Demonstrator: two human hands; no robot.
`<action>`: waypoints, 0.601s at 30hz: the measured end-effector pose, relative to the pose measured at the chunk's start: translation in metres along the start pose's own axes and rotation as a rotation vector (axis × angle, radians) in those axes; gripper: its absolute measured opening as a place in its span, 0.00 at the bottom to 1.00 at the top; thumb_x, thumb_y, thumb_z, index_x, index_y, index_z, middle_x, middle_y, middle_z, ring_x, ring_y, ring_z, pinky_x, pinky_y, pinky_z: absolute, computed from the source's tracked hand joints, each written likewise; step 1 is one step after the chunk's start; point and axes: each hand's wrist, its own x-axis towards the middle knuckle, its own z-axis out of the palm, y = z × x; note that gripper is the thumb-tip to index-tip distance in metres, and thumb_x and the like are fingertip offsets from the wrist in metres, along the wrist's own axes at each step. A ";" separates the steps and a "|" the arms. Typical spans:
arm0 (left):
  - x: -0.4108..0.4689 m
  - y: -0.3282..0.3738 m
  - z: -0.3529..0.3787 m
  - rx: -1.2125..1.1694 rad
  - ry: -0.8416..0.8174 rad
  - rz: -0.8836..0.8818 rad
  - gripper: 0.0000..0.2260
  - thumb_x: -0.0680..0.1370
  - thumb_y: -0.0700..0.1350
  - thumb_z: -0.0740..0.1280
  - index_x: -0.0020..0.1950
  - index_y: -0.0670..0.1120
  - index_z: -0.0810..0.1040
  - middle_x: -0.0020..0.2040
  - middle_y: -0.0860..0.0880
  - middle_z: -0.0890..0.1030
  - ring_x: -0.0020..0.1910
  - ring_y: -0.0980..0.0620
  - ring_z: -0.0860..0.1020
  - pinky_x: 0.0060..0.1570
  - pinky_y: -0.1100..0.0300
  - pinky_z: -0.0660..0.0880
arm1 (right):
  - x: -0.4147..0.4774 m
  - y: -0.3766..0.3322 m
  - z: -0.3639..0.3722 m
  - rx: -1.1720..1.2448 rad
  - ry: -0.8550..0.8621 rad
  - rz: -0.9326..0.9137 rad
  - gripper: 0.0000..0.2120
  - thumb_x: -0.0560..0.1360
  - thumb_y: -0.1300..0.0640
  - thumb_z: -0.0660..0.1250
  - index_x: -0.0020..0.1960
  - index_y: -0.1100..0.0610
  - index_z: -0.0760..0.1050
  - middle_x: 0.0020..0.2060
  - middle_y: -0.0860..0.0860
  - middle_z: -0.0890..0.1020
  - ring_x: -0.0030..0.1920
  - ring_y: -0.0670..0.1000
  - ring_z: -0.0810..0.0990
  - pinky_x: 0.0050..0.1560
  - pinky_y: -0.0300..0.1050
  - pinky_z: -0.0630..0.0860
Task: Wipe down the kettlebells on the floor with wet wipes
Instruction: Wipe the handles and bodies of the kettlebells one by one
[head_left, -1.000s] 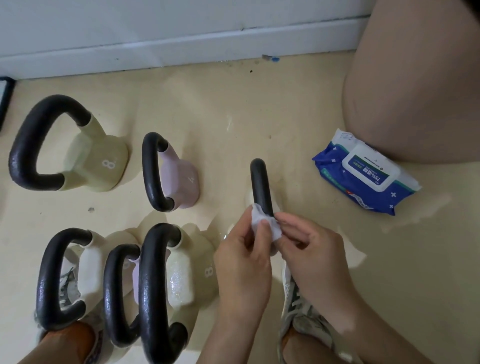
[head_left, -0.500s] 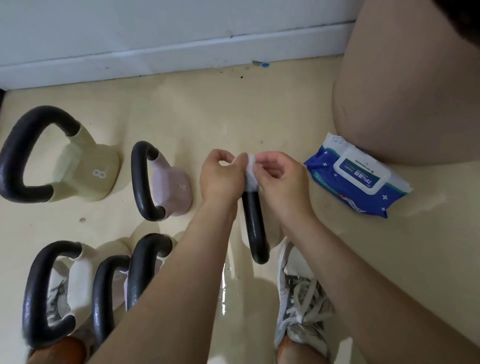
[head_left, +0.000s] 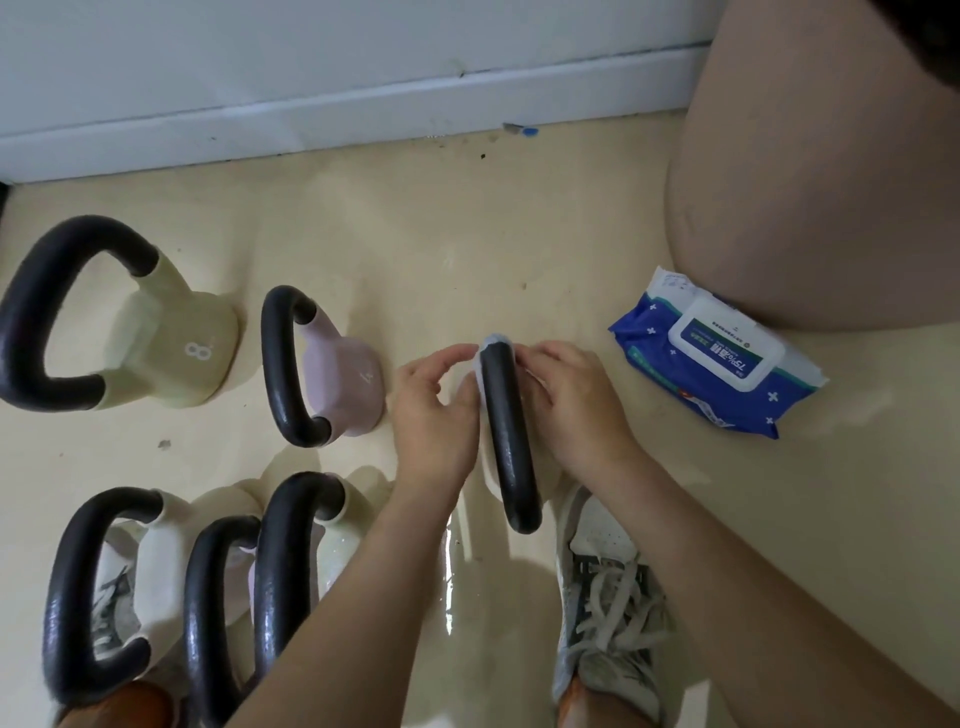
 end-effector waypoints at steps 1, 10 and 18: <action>-0.002 -0.001 -0.003 0.110 -0.004 0.089 0.13 0.76 0.42 0.69 0.49 0.61 0.78 0.51 0.52 0.77 0.46 0.64 0.75 0.49 0.74 0.71 | 0.000 -0.001 -0.001 -0.007 0.005 0.027 0.15 0.81 0.52 0.58 0.65 0.50 0.76 0.53 0.51 0.78 0.52 0.52 0.77 0.56 0.48 0.75; 0.020 -0.001 0.002 0.262 -0.216 0.165 0.06 0.72 0.53 0.74 0.45 0.53 0.84 0.34 0.53 0.82 0.32 0.58 0.75 0.38 0.64 0.74 | -0.002 -0.013 -0.001 0.224 0.107 0.142 0.04 0.75 0.60 0.67 0.49 0.57 0.79 0.43 0.52 0.81 0.45 0.50 0.80 0.50 0.51 0.79; 0.017 0.025 -0.008 0.281 -0.214 0.353 0.12 0.76 0.43 0.69 0.35 0.58 0.79 0.26 0.65 0.76 0.29 0.66 0.72 0.31 0.73 0.64 | 0.013 -0.022 -0.020 -0.086 0.012 -0.114 0.05 0.75 0.62 0.66 0.50 0.57 0.79 0.42 0.52 0.81 0.43 0.51 0.79 0.48 0.51 0.78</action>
